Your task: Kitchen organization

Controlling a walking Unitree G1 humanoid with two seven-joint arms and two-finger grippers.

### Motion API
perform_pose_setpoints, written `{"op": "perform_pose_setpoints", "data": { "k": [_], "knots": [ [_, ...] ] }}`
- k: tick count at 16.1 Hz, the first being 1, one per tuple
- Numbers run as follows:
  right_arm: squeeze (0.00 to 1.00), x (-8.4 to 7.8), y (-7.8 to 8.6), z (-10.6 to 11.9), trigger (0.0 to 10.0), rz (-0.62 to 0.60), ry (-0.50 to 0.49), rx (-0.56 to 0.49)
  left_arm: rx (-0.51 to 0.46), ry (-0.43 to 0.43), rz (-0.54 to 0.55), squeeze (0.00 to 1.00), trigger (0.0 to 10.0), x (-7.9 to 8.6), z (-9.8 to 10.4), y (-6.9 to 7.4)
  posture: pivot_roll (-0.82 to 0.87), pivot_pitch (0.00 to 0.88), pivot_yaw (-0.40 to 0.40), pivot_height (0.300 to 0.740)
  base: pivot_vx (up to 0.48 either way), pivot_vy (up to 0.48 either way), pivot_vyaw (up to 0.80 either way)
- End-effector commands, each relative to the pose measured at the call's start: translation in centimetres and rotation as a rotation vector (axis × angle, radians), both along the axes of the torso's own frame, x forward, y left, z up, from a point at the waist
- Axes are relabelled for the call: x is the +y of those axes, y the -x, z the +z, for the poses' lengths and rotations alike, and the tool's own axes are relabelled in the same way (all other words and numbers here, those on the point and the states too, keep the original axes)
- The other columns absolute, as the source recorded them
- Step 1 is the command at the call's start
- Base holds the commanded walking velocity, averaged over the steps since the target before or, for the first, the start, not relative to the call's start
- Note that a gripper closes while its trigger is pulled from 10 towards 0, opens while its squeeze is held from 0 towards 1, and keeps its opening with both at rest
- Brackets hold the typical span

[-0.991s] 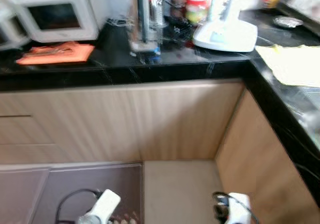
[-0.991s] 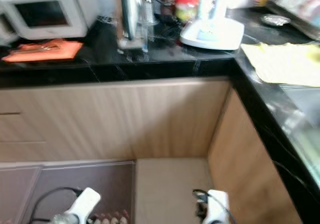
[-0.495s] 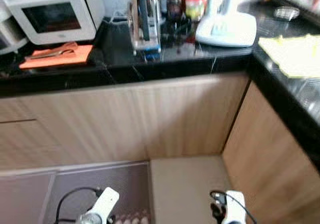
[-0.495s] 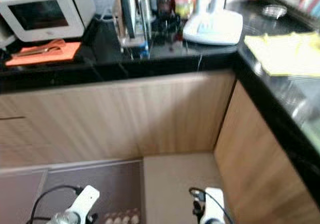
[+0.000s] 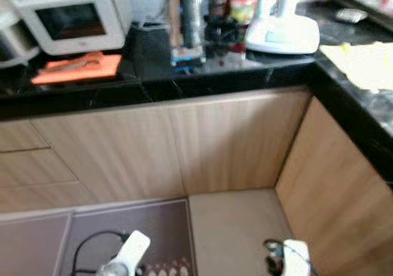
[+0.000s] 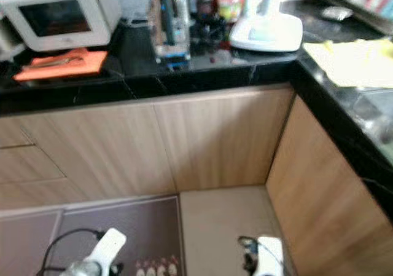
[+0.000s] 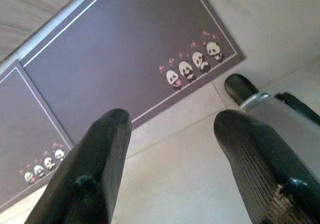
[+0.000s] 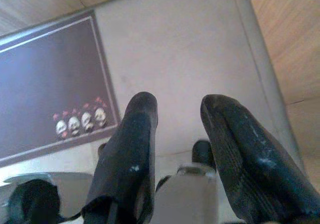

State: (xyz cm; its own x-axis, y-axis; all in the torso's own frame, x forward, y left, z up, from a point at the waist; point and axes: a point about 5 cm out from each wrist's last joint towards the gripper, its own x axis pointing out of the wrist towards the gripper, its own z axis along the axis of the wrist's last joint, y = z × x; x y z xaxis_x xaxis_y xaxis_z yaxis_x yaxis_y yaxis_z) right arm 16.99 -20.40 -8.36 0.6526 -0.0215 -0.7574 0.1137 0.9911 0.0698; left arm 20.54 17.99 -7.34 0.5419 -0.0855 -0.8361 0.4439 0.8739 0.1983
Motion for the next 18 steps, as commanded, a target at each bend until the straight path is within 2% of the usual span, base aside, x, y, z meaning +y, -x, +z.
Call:
{"op": "perform_pose_setpoints", "data": {
  "k": [1, 4, 6, 15, 18],
  "knots": [
    [0.0, 1.17, -0.42, 0.07, 10.0, 0.037, -0.014, -0.021, 0.016, -0.029, 0.012, 0.0, 10.0, 1.08, -0.04, 0.26, -0.12, 0.0, 0.086, 0.74, 0.0, 0.255, 0.0],
    [0.0, 1.32, -0.43, 0.07, 10.0, 0.047, -0.019, -0.024, 0.018, -0.028, 0.008, 0.0, 10.0, 1.04, -0.06, 0.3, -0.12, 0.0, 0.086, 0.74, 0.0, 0.254, 0.8],
    [0.0, 1.38, -0.43, 0.07, 10.0, 0.016, -0.034, -0.03, 0.018, -0.029, 0.007, 0.0, 10.0, 1.02, -0.08, 0.33, -0.12, 0.0, 0.088, 0.74, 0.0, 0.255, 0.0],
    [0.0, 1.71, -0.46, -0.01, 10.0, 0.058, -0.021, -0.013, 0.018, -0.031, 0.008, 0.0, 10.0, 1.11, -0.06, 0.31, -0.12, 0.0, 0.089, 0.74, 0.0, 0.255, 0.0],
    [0.0, 1.58, -0.09, -0.15, 10.0, 0.033, -0.03, -0.008, 0.018, -0.031, 0.01, 0.0, 10.0, 1.15, -0.05, 0.3, -0.12, 0.0, 0.089, 0.74, 0.0, 0.255, 0.0]
  ]
}}
